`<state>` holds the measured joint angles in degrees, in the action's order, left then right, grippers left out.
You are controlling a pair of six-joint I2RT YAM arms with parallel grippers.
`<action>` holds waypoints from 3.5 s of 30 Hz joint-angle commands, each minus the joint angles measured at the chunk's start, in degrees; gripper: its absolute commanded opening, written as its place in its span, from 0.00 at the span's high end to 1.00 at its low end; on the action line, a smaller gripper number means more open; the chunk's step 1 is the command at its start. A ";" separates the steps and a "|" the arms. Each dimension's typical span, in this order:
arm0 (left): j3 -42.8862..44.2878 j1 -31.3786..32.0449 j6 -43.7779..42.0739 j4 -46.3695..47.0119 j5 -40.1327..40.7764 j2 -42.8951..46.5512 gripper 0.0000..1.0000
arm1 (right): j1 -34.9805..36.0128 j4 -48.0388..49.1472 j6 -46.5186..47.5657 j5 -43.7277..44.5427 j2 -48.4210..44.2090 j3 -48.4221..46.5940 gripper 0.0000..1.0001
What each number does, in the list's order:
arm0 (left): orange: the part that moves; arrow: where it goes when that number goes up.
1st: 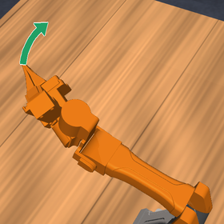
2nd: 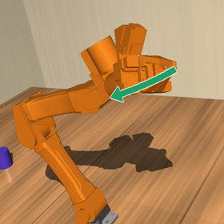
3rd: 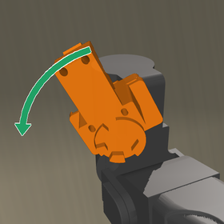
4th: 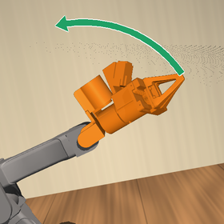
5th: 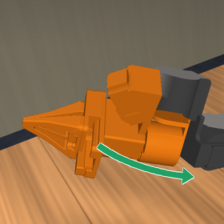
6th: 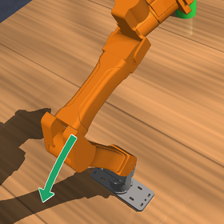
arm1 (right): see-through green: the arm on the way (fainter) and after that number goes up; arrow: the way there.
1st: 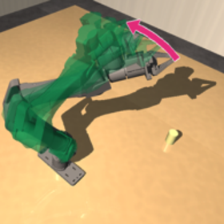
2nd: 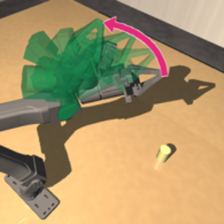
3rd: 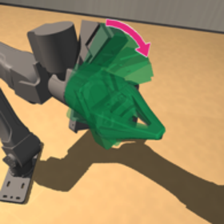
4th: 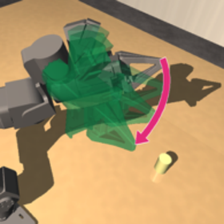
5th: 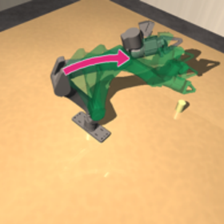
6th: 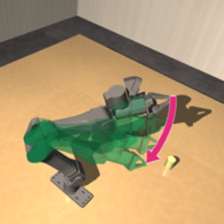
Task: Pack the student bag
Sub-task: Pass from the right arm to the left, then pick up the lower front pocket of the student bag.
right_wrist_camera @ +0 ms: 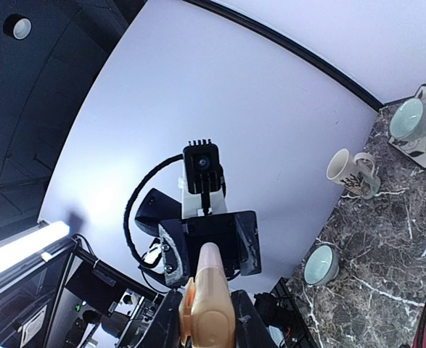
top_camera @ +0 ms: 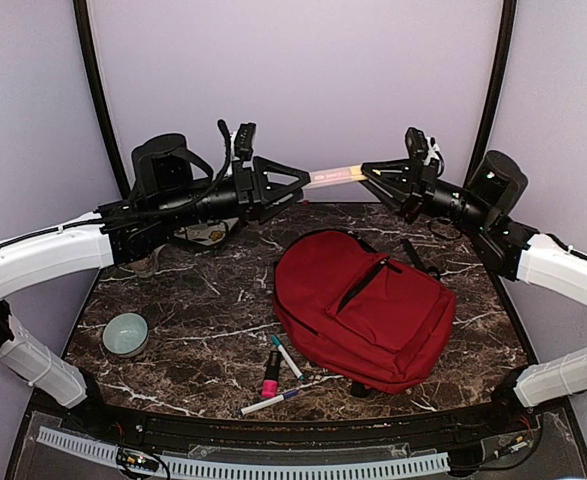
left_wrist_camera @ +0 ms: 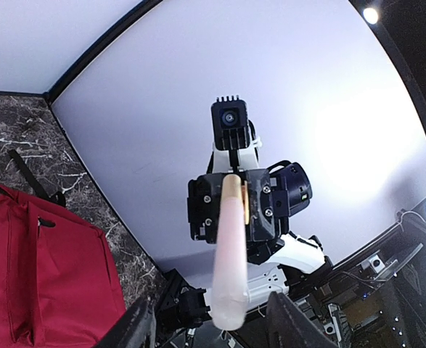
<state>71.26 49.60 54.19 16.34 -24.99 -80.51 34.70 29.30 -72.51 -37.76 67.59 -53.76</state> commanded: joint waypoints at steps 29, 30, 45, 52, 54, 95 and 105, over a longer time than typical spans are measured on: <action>-3.56 -0.30 5.40 10.42 0.26 -0.35 0.78 | 0.08 8.62 -2.69 -3.51 2.45 0.84 0.98; -3.53 -0.30 5.47 10.45 0.20 -0.43 0.77 | 0.05 8.70 -2.68 -3.52 2.53 0.78 0.98; -3.14 -0.30 5.74 10.90 -0.80 -1.22 0.83 | 0.02 8.66 -2.28 -3.14 3.03 0.70 0.99; -3.38 -0.30 5.83 10.43 -0.13 -1.23 1.00 | 0.11 6.05 -0.88 -3.72 3.05 0.23 0.91; -3.24 -0.25 5.23 9.29 0.17 -1.16 1.00 | -0.02 -1.37 2.44 -3.86 3.07 -1.76 0.72; 6.63 -0.21 -19.24 -28.13 6.68 -3.13 1.00 | 1.65 -87.59 25.97 36.29 32.75 -32.05 0.44; 7.08 -0.24 -22.08 -30.36 6.71 -2.32 1.00 | 3.57 -89.72 26.86 40.04 39.23 -33.94 0.46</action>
<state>77.87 49.39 34.59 -12.32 -17.98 -85.41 37.34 -57.93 -46.24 -0.69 105.45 -87.05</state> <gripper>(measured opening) 0.157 0.549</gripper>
